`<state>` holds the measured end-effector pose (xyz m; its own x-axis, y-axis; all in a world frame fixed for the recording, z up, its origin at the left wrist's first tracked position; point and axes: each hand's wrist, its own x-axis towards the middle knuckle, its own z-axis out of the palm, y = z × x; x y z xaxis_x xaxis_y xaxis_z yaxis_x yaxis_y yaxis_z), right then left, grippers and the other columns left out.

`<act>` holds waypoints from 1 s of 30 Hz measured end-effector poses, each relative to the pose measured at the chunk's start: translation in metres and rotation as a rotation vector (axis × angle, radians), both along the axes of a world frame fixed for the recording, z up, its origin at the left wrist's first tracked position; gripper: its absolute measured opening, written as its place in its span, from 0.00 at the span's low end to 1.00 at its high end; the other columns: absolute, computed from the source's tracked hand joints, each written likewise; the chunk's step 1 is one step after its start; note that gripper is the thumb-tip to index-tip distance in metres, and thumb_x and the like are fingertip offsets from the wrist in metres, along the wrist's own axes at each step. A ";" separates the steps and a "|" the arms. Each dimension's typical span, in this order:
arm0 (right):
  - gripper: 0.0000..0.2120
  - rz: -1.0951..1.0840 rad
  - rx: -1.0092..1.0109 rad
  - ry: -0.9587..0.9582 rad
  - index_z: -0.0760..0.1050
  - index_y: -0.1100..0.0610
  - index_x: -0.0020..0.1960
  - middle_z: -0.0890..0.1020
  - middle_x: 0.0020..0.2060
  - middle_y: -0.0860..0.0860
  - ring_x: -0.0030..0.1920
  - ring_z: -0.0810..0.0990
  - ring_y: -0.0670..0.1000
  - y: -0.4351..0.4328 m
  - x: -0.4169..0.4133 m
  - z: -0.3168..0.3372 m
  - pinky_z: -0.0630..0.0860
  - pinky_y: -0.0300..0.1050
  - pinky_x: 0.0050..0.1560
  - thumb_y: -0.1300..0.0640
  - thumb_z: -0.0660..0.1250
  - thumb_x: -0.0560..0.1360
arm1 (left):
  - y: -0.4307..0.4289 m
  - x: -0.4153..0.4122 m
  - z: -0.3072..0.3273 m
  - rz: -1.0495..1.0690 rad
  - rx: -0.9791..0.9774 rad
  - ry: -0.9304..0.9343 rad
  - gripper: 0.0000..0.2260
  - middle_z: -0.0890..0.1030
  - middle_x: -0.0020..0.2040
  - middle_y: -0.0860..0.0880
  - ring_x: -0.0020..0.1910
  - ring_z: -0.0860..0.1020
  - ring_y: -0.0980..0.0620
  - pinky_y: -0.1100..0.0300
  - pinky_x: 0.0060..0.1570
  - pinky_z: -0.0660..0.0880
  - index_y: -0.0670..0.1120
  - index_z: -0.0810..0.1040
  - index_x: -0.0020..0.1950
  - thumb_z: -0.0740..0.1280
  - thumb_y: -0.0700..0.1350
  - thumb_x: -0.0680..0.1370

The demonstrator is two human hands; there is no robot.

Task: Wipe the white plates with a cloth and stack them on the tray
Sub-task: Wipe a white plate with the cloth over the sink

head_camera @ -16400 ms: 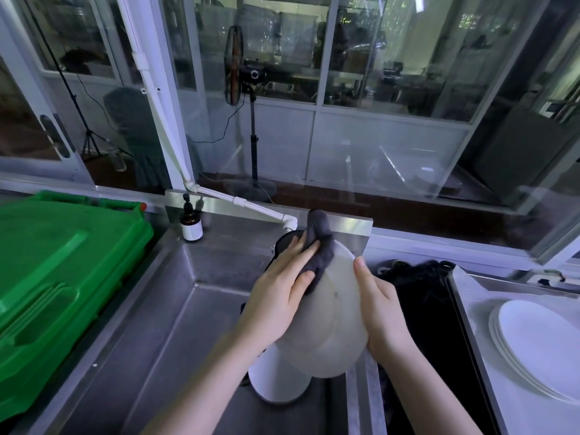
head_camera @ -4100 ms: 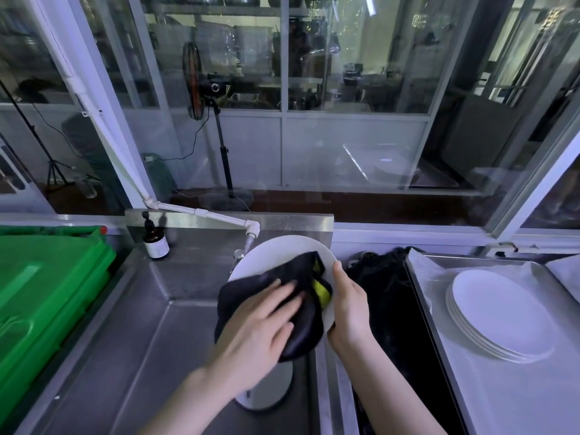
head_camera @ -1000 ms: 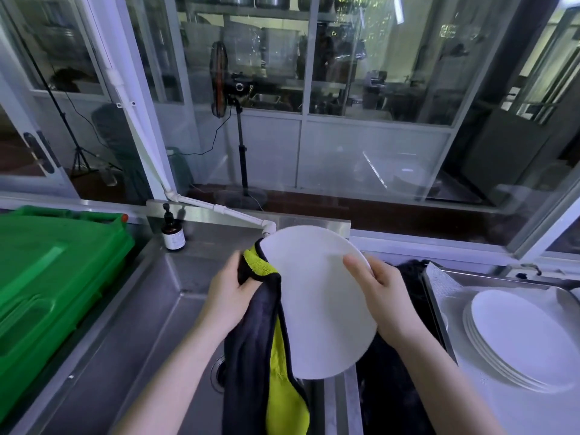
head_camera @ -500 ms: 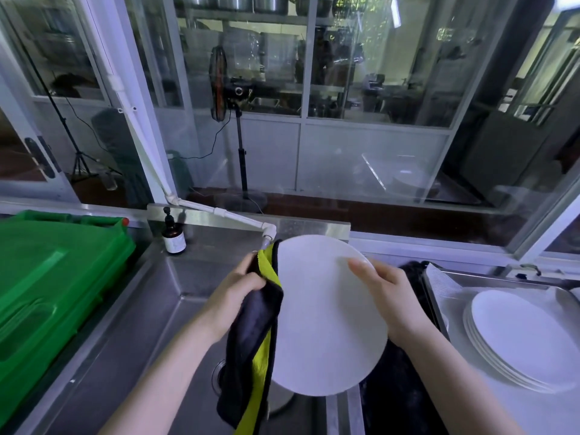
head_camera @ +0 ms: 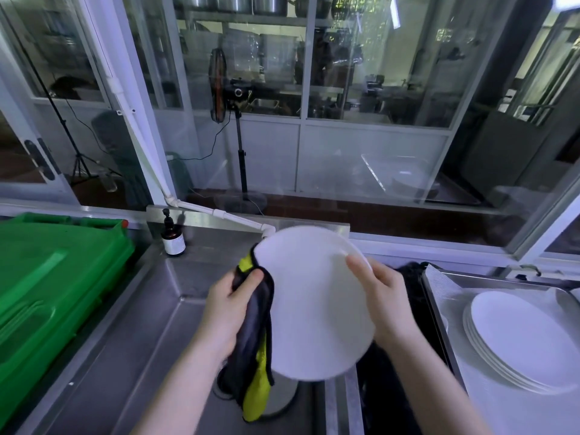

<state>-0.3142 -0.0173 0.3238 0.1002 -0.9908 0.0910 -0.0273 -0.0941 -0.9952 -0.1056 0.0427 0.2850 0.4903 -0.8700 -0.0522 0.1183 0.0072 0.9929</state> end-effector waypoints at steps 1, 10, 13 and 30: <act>0.17 -0.105 0.034 -0.090 0.77 0.59 0.38 0.74 0.31 0.47 0.35 0.70 0.48 0.006 0.007 -0.007 0.65 0.46 0.39 0.48 0.69 0.78 | 0.002 -0.009 -0.004 0.100 0.028 0.114 0.07 0.86 0.48 0.46 0.52 0.83 0.45 0.47 0.56 0.77 0.45 0.82 0.49 0.72 0.48 0.77; 0.13 0.285 -0.027 0.085 0.84 0.48 0.52 0.86 0.46 0.49 0.45 0.83 0.45 -0.001 -0.012 0.002 0.76 0.40 0.44 0.44 0.70 0.72 | 0.005 0.018 -0.003 0.075 -0.025 -0.148 0.04 0.86 0.40 0.52 0.42 0.82 0.55 0.54 0.46 0.77 0.54 0.82 0.41 0.73 0.47 0.76; 0.19 0.464 -0.171 0.442 0.81 0.58 0.49 0.82 0.37 0.51 0.38 0.78 0.44 -0.011 -0.004 0.019 0.73 0.41 0.41 0.41 0.70 0.76 | 0.000 0.014 0.011 -0.159 -0.097 -0.432 0.06 0.86 0.41 0.53 0.39 0.80 0.61 0.63 0.43 0.75 0.54 0.82 0.44 0.74 0.53 0.70; 0.22 0.308 -0.191 0.419 0.71 0.56 0.31 0.67 0.24 0.43 0.26 0.64 0.42 -0.014 0.003 0.010 0.61 0.35 0.28 0.46 0.68 0.79 | -0.009 0.020 0.011 -0.183 -0.078 -0.359 0.05 0.86 0.45 0.50 0.45 0.83 0.56 0.59 0.48 0.77 0.54 0.83 0.46 0.75 0.50 0.72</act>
<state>-0.3111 -0.0315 0.3335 0.4487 -0.8799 0.1562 -0.3599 -0.3379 -0.8696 -0.0857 0.0337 0.2965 0.3019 -0.9391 0.1641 -0.2296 0.0955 0.9686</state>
